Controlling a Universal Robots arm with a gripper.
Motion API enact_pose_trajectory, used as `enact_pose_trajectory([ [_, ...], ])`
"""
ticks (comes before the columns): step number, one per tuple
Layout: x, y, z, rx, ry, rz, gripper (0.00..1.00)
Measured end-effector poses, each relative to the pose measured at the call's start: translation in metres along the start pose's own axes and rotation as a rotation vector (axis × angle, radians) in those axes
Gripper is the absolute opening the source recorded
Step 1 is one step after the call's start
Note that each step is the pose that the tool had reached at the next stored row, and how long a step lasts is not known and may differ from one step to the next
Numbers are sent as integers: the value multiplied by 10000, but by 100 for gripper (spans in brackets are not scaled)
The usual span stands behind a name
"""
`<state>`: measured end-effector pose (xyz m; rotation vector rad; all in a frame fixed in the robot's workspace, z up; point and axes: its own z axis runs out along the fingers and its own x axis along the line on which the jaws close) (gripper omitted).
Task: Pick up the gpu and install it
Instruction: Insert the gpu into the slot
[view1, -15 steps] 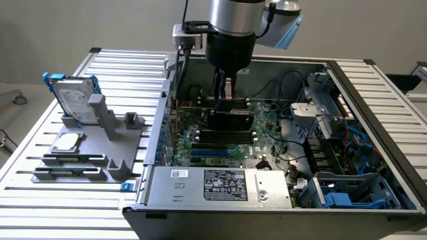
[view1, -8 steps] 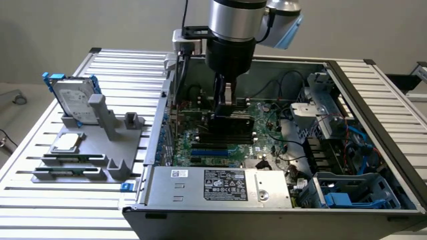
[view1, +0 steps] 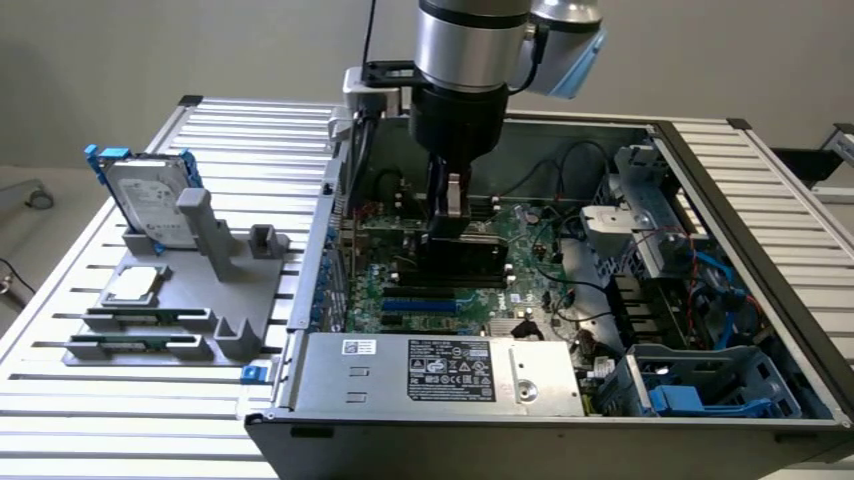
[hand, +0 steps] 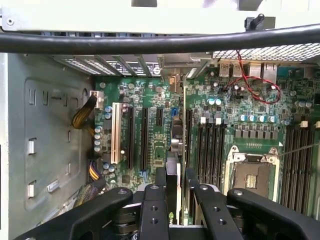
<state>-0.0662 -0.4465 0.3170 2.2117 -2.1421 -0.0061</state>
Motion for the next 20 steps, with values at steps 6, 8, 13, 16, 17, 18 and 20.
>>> enact_pose_trajectory([
  [6,21,31,70,89,14,45,26],
  [8,22,38,87,99,78,69,26],
  [13,26,40,152,92,140,349,26],
  [16,28,44,175,85,159,481,26],
  [17,28,44,182,85,178,482,26],
  [18,30,45,190,85,180,482,26],
  [20,29,63,224,89,180,497,26],
])
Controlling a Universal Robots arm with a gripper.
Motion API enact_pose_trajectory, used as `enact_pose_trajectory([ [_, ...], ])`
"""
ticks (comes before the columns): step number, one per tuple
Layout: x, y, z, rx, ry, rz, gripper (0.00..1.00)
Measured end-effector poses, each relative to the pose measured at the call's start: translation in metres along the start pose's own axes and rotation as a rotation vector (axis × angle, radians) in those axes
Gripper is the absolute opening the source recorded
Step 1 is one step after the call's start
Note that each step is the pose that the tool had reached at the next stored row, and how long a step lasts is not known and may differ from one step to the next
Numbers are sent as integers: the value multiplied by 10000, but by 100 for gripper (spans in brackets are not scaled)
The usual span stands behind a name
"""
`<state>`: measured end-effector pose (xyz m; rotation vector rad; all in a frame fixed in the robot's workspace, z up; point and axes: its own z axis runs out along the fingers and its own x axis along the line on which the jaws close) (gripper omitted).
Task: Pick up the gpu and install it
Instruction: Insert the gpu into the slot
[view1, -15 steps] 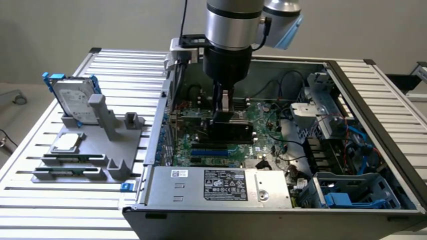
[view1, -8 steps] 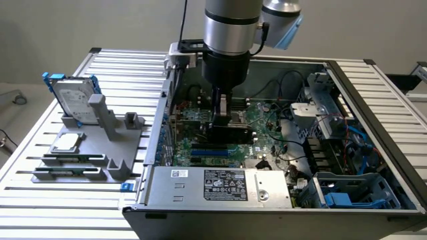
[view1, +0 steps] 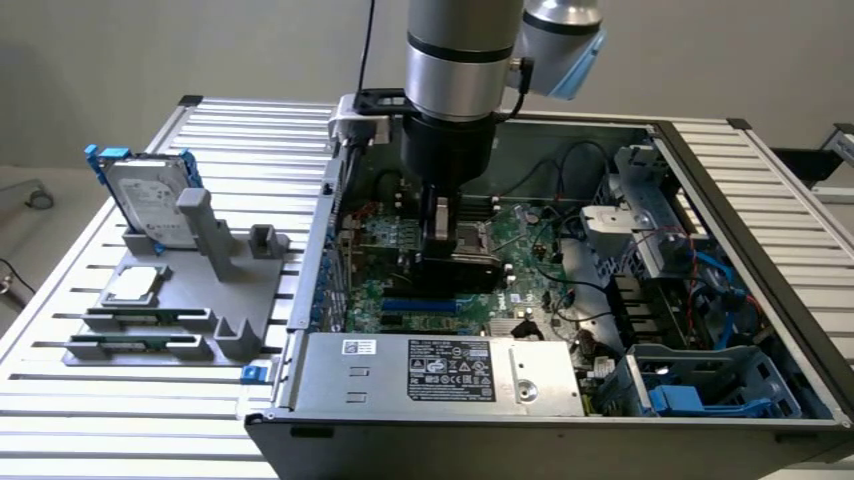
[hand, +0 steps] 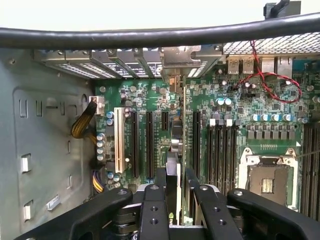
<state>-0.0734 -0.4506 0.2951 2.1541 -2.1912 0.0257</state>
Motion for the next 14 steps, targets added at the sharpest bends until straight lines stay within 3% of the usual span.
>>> enact_pose_trajectory([
  [14,2,23,55,-6,-3,122,26],
])
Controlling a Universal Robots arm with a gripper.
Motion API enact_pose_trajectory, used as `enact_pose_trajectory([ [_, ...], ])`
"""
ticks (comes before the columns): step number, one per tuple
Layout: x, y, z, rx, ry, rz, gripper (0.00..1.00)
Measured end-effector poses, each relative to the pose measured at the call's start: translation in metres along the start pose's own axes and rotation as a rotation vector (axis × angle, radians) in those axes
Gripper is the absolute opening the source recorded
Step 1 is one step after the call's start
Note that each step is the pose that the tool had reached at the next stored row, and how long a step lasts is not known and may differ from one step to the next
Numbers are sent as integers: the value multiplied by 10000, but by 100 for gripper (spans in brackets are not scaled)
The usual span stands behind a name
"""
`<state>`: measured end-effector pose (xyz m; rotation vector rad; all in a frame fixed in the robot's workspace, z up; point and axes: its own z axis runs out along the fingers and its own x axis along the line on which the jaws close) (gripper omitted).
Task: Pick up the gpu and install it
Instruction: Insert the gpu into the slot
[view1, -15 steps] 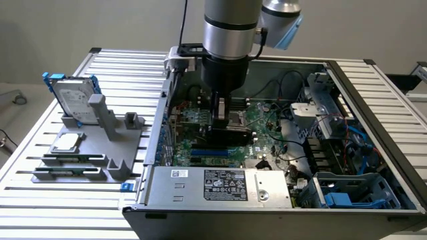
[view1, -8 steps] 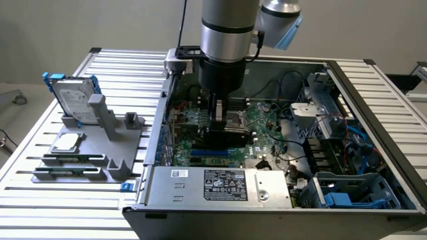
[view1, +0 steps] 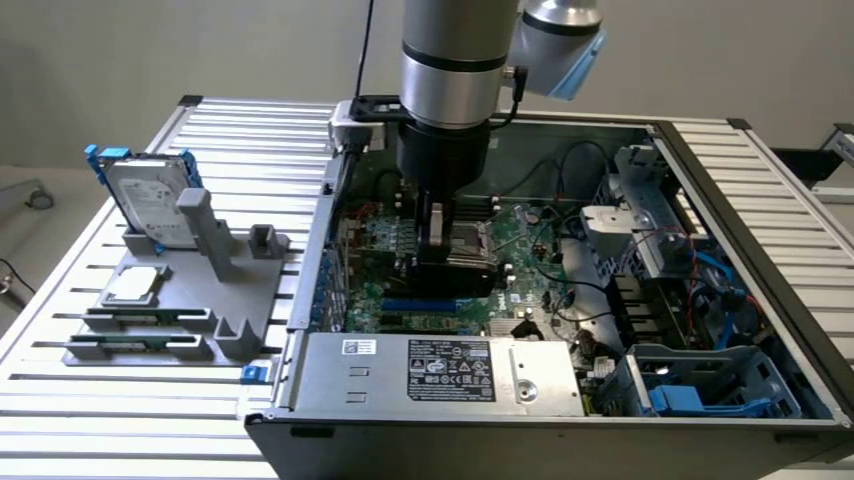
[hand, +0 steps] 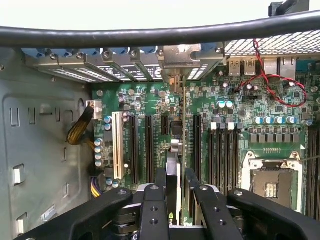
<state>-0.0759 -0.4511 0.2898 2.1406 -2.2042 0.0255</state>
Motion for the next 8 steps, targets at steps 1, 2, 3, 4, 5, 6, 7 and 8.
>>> enact_pose_trajectory([
  [1,-1,-1,8,2,-4,4,26],
  [2,-1,-1,15,1,-1,10,26],
  [3,-1,-1,20,1,-2,13,26],
  [4,-1,-1,20,-1,1,14,26],
  [5,-1,0,21,-2,2,15,26],
  [6,-2,0,28,0,-3,17,26],
  [7,-2,1,34,0,-3,23,26],
  [8,-2,3,40,-1,-2,32,26],
])
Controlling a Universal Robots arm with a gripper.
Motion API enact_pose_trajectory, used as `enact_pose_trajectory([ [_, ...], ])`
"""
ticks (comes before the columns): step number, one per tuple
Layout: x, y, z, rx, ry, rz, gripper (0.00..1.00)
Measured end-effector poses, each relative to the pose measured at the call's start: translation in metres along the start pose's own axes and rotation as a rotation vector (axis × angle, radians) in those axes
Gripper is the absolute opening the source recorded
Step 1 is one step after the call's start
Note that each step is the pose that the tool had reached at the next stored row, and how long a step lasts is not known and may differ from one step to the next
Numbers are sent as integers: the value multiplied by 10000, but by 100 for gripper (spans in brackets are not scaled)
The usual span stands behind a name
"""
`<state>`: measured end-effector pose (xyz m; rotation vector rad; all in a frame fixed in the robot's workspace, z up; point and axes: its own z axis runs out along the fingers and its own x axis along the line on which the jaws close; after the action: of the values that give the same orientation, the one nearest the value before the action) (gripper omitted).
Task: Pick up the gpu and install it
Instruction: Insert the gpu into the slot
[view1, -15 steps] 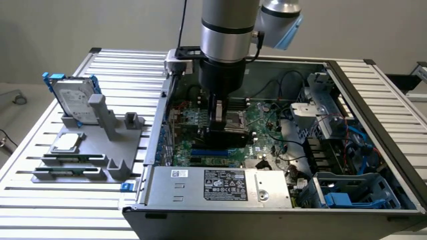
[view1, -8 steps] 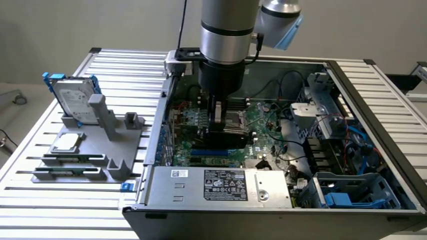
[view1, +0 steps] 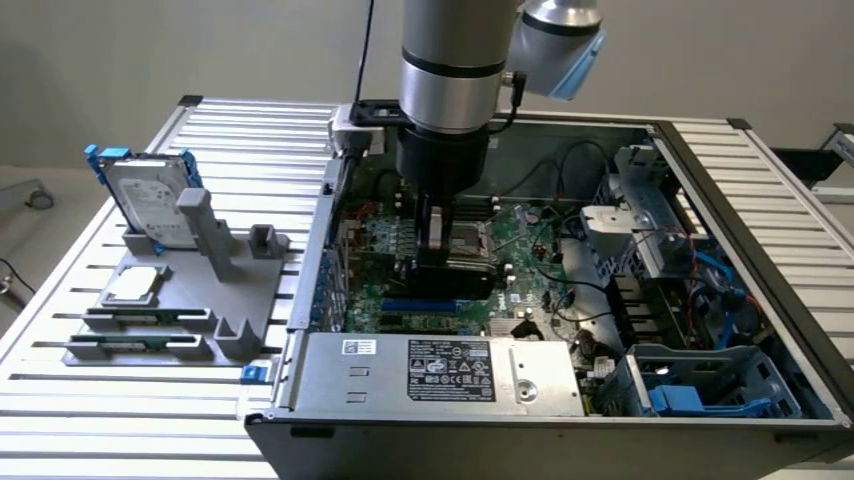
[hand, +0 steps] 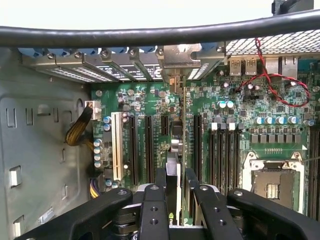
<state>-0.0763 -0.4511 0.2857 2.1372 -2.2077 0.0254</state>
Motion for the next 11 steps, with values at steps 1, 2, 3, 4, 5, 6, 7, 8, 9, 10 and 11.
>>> enact_pose_trajectory([
  [1,0,1,5,-1,0,6,26],
  [2,0,1,8,-2,1,9,26],
  [3,0,4,11,-2,1,12,26],
  [4,-1,7,18,-2,-1,13,26],
  [5,-2,9,25,-1,-2,14,26],
  [6,-2,10,32,-1,-1,13,26],
  [7,-2,11,37,-1,-1,12,26],
  [8,-2,11,42,-1,0,11,26],
  [9,-3,11,48,-1,-1,12,26],
  [10,-3,12,54,-1,-1,13,26],
  [11,-4,14,60,-1,-2,13,26],
])
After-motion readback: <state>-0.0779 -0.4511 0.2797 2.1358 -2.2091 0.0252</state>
